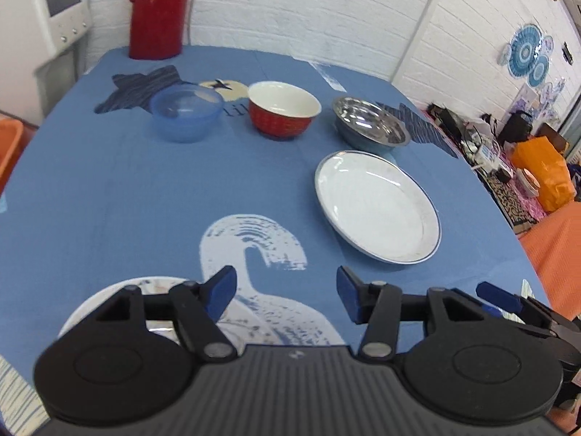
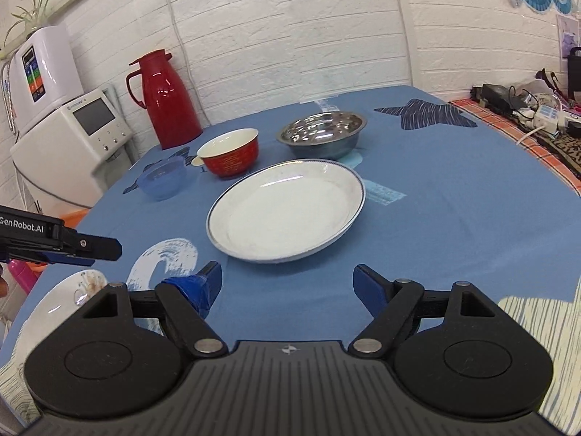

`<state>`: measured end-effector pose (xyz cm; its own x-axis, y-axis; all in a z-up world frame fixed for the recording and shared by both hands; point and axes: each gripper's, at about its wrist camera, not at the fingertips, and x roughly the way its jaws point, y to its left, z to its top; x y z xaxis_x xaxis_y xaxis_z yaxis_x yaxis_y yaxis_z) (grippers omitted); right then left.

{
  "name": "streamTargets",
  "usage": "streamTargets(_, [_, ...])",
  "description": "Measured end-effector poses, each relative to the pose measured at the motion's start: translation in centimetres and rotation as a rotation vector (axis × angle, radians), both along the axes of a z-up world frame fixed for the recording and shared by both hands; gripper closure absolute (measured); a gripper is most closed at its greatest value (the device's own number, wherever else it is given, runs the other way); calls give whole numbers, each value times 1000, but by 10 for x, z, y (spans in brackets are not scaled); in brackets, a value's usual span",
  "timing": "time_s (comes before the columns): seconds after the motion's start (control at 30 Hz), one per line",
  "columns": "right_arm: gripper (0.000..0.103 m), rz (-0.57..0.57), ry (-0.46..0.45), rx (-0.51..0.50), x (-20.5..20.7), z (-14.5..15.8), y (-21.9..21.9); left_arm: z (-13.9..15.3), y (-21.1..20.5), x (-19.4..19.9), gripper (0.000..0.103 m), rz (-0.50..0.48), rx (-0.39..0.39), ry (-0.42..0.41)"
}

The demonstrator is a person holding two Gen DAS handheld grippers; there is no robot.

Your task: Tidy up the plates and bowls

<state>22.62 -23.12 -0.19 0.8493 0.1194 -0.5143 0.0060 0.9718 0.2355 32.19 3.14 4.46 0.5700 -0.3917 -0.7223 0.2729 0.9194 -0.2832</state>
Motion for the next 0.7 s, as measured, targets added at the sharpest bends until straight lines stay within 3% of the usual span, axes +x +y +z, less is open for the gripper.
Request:
streamTargets(0.17, [37, -19, -2, -13, 38, 6, -23, -1, -22, 45, 50, -32, -13, 91])
streamTargets(0.4, [36, -13, 49, -43, 99, 0, -35, -20, -65, 103, 44, -71, 52, 153])
streamTargets(0.6, [36, 55, 108, -113, 132, -13, -32, -46, -90, 136, 44, -80, 56, 238])
streamTargets(0.7, [36, 89, 144, -125, 139, -18, -28, -48, -95, 137, 44, -87, 62, 219])
